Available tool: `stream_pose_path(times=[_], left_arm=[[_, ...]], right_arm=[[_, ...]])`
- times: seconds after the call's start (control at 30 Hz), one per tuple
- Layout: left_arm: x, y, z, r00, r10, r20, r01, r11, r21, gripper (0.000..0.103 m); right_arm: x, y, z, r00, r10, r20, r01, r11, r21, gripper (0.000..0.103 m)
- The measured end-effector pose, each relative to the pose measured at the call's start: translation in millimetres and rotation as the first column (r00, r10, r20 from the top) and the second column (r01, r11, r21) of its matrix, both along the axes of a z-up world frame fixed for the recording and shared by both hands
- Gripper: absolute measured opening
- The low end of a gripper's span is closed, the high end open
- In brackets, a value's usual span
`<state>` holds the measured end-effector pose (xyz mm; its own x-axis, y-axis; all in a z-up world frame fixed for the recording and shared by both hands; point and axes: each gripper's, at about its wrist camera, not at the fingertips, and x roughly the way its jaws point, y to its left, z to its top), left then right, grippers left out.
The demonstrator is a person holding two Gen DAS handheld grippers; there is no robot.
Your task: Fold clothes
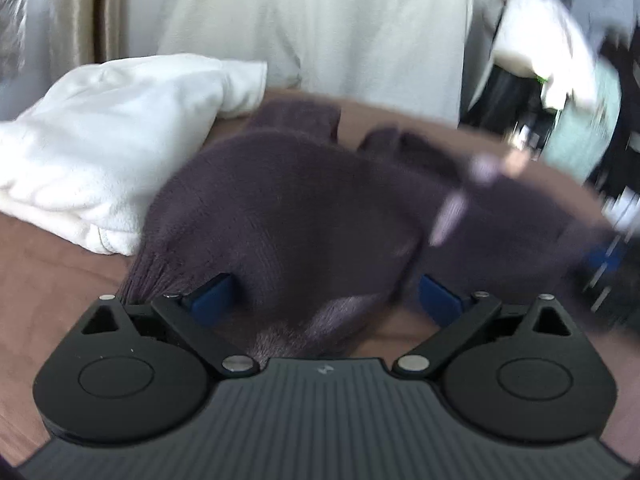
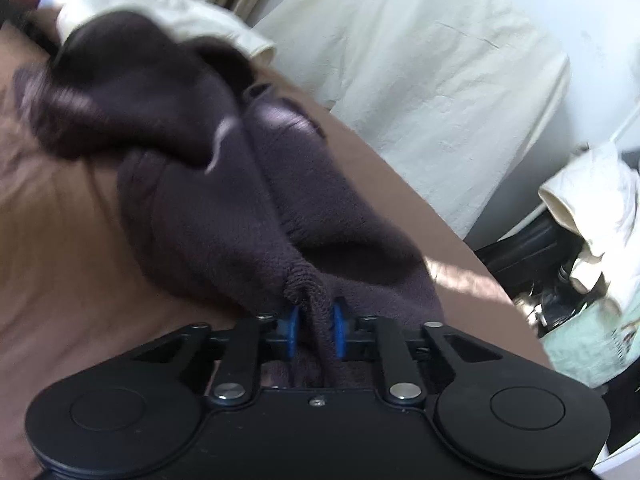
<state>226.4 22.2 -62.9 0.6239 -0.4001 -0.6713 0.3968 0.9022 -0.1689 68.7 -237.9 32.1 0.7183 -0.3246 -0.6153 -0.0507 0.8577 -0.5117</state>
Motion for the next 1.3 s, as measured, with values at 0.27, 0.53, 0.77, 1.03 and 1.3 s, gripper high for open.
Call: stream_pose_path(times=[0.27, 0.53, 0.77, 1.03, 1.3], left_arm=[[-6, -33, -28, 0.993, 0.083, 0.083, -0.105, 0.944, 0.314, 0.036], [-37, -19, 46, 0.948, 0.100, 0.303, -0.159, 0.971, 0.177, 0.016], [-66, 4, 97, 0.920, 0.135, 0.367, -0.145, 0.989, -0.002, 0.015], [-75, 10, 129, 0.915, 0.104, 0.391, -0.079, 0.994, -0.079, 0.015], [-98, 22, 160, 0.904, 0.085, 0.418, -0.015, 0.986, -0.168, 0.015]], right_arm=[[-22, -18, 39, 0.977, -0.127, 0.171, 0.107, 0.987, 0.118, 0.011], [-74, -15, 42, 0.951, -0.218, 0.220, 0.139, 0.935, 0.327, 0.006], [-113, -8, 46, 0.957, -0.138, 0.257, 0.032, 0.925, 0.378, 0.000], [-109, 19, 32, 0.973, 0.009, 0.231, -0.090, 0.936, 0.341, 0.085], [-70, 50, -5, 0.973, 0.159, 0.167, -0.158, 0.987, -0.024, 0.091]])
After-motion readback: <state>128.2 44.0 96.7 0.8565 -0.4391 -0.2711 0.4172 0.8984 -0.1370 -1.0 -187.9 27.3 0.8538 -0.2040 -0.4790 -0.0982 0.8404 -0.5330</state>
